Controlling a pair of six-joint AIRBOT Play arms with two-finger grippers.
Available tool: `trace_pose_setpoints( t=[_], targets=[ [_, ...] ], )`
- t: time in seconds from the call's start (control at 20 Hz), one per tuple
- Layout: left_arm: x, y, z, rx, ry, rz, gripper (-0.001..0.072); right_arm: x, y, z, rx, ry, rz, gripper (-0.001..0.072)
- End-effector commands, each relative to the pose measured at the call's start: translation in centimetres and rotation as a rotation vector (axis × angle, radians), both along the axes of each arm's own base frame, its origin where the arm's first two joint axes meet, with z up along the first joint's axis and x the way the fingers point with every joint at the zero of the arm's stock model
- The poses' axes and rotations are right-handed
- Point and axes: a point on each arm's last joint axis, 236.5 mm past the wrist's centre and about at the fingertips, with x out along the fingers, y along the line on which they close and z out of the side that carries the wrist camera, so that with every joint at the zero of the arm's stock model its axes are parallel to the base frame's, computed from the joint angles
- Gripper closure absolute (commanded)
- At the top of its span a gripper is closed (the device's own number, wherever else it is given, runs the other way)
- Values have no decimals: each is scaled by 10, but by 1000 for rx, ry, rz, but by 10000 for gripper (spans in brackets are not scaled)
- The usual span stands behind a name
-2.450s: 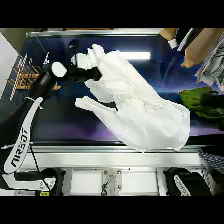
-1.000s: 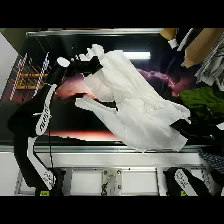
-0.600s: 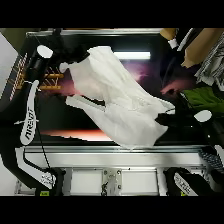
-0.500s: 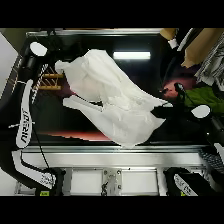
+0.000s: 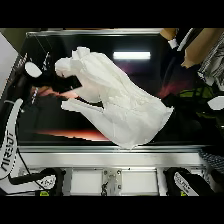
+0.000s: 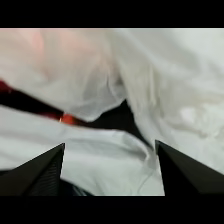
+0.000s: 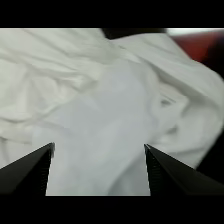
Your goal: Fold the clothes and pants, and hang the long-sleeved shirts on hangers.
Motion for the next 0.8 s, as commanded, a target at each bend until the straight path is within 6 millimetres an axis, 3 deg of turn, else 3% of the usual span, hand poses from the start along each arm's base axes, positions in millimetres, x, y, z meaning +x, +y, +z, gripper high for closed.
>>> trace_pose_setpoints(
  t=[0.0, 0.1, 0.2, 0.45, 0.75],
  targets=[
    [-81, 5, -57, 11, 205, 34, 96, -28, -70, -22, -30, 122, -166, 100],
    [-106, -11, -75, -81, 273, 72, 96, -38, -94, -31, -9, 147, -257, 100],
    [-121, -27, -91, -152, 320, 111, 97, -48, -103, -42, 7, 177, -299, 100],
    [-145, -73, -128, -152, 397, 36, 96, -68, -93, -78, 46, 273, -302, 100],
    [-155, -92, -144, -149, 438, 11, 96, -75, -86, -109, 95, 372, -296, 100]
  ],
)
